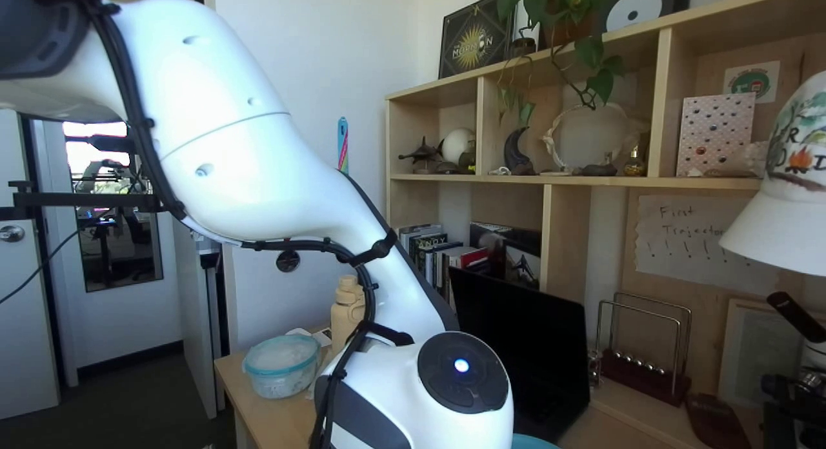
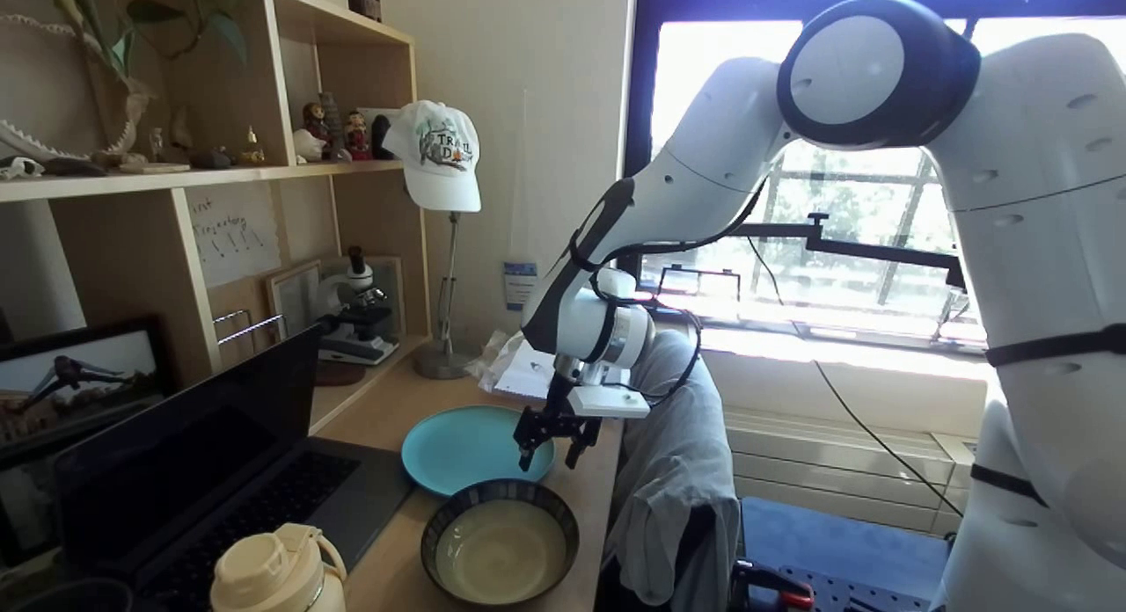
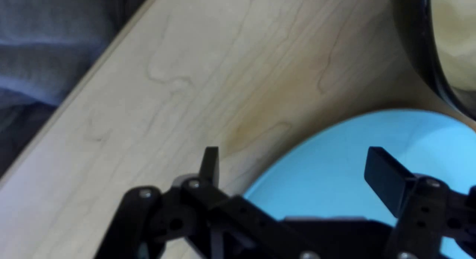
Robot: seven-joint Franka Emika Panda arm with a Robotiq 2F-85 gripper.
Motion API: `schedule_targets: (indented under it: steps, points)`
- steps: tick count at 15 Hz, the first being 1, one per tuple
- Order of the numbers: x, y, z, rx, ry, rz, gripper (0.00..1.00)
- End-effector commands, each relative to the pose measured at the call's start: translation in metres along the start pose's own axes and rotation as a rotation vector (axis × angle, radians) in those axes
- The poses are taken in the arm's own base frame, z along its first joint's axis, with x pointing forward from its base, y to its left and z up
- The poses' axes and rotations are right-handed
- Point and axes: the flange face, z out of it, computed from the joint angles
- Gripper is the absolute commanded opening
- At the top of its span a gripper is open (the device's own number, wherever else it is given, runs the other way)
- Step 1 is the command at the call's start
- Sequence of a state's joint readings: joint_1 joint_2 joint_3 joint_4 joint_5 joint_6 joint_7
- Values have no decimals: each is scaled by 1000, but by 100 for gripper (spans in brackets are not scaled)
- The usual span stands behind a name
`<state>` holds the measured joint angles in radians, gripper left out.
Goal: Move the blue plate to the right of the laptop
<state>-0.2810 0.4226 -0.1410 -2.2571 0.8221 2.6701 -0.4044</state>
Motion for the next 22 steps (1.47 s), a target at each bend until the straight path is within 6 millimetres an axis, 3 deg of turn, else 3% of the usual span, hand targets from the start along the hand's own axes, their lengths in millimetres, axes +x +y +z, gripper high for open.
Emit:
schedule_targets:
  steps: [1, 3, 4, 6, 14, 16, 22]
  points:
    - [2, -2, 7, -23, 12, 54, 100]
    - [4, -3, 7, -42, 24, 66, 100]
    - [5, -3, 6, -50, 29, 72, 77]
    - [5, -3, 6, -66, 34, 81, 68]
    - [6, -6, 6, -124, 42, 122, 5]
    - [8, -8, 3, -132, 53, 138, 0]
    - [13, -10, -6, -144, 67, 205, 0]
